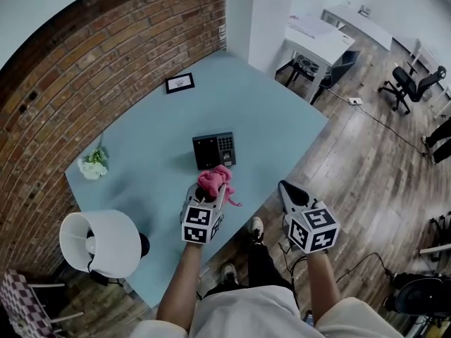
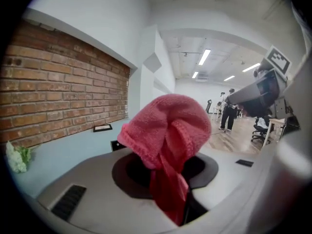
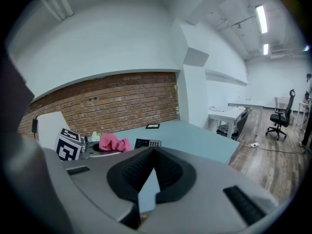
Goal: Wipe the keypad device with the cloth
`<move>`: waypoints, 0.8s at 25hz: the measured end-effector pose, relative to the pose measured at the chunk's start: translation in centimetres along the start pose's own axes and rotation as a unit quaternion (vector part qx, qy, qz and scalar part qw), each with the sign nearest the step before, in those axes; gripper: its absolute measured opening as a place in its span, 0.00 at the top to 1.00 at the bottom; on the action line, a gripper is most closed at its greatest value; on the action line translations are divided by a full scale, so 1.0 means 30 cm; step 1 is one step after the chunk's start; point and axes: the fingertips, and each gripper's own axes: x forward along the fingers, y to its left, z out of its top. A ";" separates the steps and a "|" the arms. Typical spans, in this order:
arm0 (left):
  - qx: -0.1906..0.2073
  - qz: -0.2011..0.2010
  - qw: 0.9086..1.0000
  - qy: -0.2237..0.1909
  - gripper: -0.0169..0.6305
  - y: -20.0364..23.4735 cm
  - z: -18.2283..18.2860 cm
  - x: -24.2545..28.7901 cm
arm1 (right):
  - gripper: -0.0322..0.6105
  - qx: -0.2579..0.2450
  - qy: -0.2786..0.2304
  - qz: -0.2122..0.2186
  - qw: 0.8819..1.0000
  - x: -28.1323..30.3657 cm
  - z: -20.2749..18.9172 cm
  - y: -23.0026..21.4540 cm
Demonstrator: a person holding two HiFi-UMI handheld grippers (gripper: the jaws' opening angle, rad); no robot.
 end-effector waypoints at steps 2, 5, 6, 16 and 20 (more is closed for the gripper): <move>0.004 0.002 1.000 -0.003 0.73 -0.006 0.031 -0.060 | 0.92 0.001 0.001 -0.004 1.000 -0.035 -0.006 0.023; 0.006 0.001 1.000 -0.020 0.73 -0.020 0.083 -0.148 | 0.92 -0.008 -0.002 -0.007 1.000 -0.092 -0.001 0.057; 0.010 0.003 1.000 -0.025 0.73 -0.028 0.097 -0.178 | 0.92 -0.012 -0.004 -0.006 1.000 -0.111 0.002 0.068; 0.030 0.052 0.996 -0.065 0.73 -0.131 0.204 -0.508 | 0.92 -0.036 -0.066 0.049 0.996 -0.348 0.096 0.229; 0.040 0.066 0.993 -0.085 0.73 -0.231 0.263 -0.642 | 0.92 -0.059 -0.086 0.063 0.993 -0.511 0.099 0.277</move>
